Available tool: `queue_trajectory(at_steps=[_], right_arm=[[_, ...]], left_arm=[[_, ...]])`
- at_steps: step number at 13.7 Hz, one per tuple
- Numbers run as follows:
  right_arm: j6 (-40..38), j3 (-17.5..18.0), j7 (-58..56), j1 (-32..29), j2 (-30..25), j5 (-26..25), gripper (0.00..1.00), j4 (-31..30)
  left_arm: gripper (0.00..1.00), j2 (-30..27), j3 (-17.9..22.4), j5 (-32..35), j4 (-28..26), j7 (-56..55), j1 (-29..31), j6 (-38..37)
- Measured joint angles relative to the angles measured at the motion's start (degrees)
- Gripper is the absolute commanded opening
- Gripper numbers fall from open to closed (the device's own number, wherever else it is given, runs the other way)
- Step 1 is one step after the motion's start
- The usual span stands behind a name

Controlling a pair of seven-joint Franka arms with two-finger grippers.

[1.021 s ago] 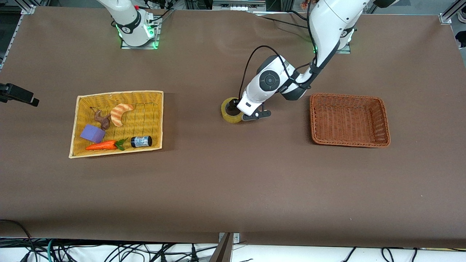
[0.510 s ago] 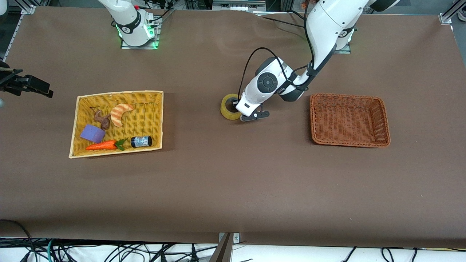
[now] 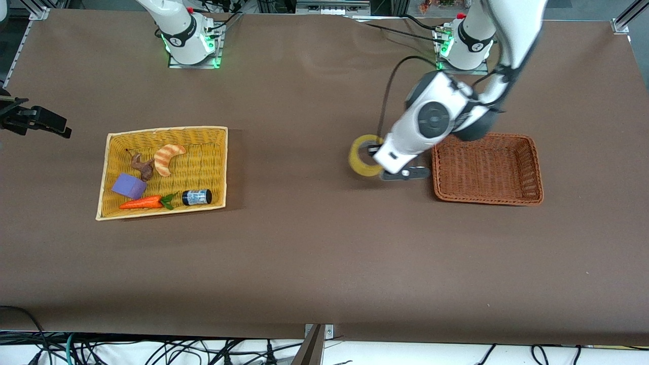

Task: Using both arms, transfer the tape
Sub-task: 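Lower the tape into the brown basket with the left gripper, then open the left gripper and release the tape in the basket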

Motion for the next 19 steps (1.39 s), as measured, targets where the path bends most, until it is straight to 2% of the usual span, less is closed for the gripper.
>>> queue_trajectory(at_steps=[1, 3, 5, 7, 10, 14, 15, 17, 18, 19], right_arm=[[0.09, 0.01, 0.00, -0.01, 0.04, 0.00, 1.00, 0.03], [0.13, 0.00, 0.00, -0.14, 0.23, 0.00, 1.00, 0.06], [0.13, 0.00, 0.00, -0.25, 0.40, 0.00, 1.00, 0.07], [0.13, 0.00, 0.00, -0.25, 0.42, 0.00, 1.00, 0.08], [0.13, 0.01, 0.00, -0.25, 0.42, 0.00, 1.00, 0.09], [0.13, 0.01, 0.00, -0.26, 0.43, 0.00, 1.00, 0.11], [0.13, 0.01, 0.00, -0.26, 0.43, 0.00, 1.00, 0.11], [0.13, 0.01, 0.00, -0.26, 0.43, 0.00, 1.00, 0.13], [0.13, 0.01, 0.00, -0.26, 0.43, 0.00, 1.00, 0.13], [0.13, 0.01, 0.00, -0.26, 0.43, 0.00, 1.00, 0.14]], left_arm=[[0.00, -2.52, 0.94, 0.03, -0.88, 5.47, 2.45, -2.04], [0.00, -5.97, 5.57, 0.04, -3.75, 17.22, 4.69, -3.54], [0.00, -6.90, 11.41, 0.04, -6.81, 27.37, 5.36, -3.69], [0.00, -6.51, 15.50, 1.37, -9.67, 33.52, 5.83, -2.92], [0.00, -5.93, 16.67, 4.90, -14.49, 35.73, 6.84, 1.54], [0.00, -5.63, 17.68, 5.46, -19.40, 42.15, 10.24, 8.08], [0.19, -5.27, 18.16, 5.46, -20.61, 43.76, 11.08, 10.20], [0.47, -4.05, 18.51, 5.47, -22.99, 45.75, 12.46, 14.54], [0.78, -3.39, 18.51, 5.47, -23.86, 46.13, 12.76, 16.14], [0.99, -2.88, 18.51, 5.48, -24.34, 46.34, 12.79, 17.07]])
